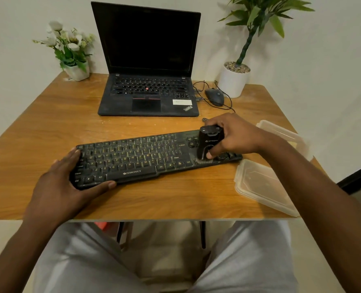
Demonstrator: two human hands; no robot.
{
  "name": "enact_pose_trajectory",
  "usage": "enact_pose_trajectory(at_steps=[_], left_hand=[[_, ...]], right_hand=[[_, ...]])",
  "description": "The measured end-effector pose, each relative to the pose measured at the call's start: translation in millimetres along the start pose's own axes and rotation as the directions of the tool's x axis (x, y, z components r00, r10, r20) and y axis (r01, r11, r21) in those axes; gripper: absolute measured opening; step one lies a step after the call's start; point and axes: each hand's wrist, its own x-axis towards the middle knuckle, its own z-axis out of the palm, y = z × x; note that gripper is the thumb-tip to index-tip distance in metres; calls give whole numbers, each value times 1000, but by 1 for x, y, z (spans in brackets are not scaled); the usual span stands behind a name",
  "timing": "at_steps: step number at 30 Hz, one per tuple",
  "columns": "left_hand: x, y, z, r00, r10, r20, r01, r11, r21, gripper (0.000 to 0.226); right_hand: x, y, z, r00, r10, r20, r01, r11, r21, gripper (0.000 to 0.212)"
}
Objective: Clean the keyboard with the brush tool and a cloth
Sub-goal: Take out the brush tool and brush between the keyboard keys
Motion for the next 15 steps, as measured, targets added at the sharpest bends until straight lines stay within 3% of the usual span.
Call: enact_pose_trajectory(at_steps=[6,15], left_hand=[[-1,2,-1,1000,-7,-10,7,1000,-1,140],[-1,4,-1,1000,-7,-2,7,1000,-31,140]], right_hand=[[-6,12,-18,999,16,-42,-18,998,-63,38],[10,-7,9,998,-66,-24,66,998,17,37]])
